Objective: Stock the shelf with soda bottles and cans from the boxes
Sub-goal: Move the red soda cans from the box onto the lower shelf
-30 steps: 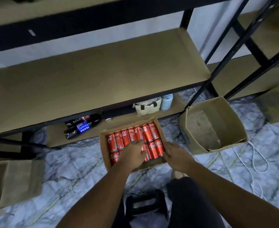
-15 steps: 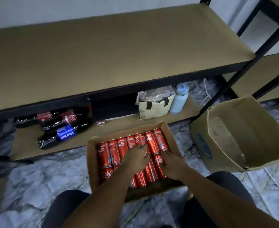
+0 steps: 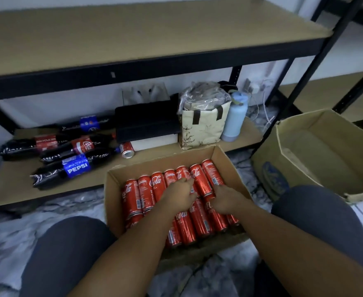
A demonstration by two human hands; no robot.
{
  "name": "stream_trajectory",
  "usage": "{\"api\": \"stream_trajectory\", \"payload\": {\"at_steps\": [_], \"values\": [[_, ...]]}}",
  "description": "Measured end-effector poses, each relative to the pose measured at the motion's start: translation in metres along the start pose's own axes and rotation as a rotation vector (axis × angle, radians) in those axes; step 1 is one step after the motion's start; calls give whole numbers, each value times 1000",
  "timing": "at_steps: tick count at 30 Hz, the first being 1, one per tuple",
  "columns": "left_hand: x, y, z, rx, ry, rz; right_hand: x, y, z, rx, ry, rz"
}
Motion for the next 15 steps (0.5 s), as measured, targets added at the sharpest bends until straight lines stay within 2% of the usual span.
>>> {"api": "stream_trajectory", "payload": {"at_steps": [11,15], "values": [[-47,63,-14,41,88,104,-60,26,-4,82,70,0],[-43,62,-11,33,89,113,-61,32,-12,60,105,10]]}}
Point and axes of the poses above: each hand's wrist, its own x-axis towards the middle knuckle, its own z-axis out of the palm, y = z × x, the point moved 6 cm from there along x, towards the middle knuckle, and after that the axes turned 12 degrees about z, right-handed, at the moved point
